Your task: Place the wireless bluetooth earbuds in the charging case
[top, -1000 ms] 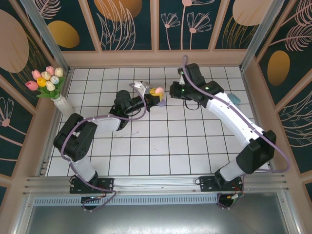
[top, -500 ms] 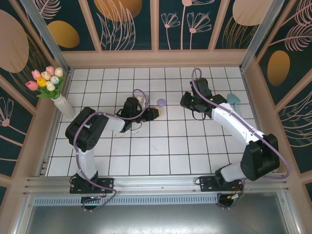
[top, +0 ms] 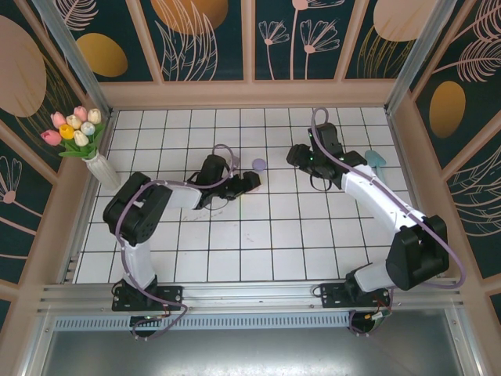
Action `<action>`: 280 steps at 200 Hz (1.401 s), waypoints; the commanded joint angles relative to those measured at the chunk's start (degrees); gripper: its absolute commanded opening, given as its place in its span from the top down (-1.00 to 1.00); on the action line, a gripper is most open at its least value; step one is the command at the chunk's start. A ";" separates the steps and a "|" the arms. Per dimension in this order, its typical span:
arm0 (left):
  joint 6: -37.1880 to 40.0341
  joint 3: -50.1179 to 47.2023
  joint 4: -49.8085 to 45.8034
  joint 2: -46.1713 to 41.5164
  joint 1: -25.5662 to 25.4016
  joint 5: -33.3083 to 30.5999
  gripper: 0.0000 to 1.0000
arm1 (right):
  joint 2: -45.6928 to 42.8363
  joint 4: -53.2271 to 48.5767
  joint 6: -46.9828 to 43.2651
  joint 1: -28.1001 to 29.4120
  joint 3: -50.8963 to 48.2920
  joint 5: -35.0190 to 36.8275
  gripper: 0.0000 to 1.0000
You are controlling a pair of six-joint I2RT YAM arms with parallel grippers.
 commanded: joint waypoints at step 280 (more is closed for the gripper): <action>51.57 -41.00 49.06 -26.07 26.10 -40.47 -0.97 | 0.58 99.46 -38.12 -22.96 -56.36 3.13 -0.92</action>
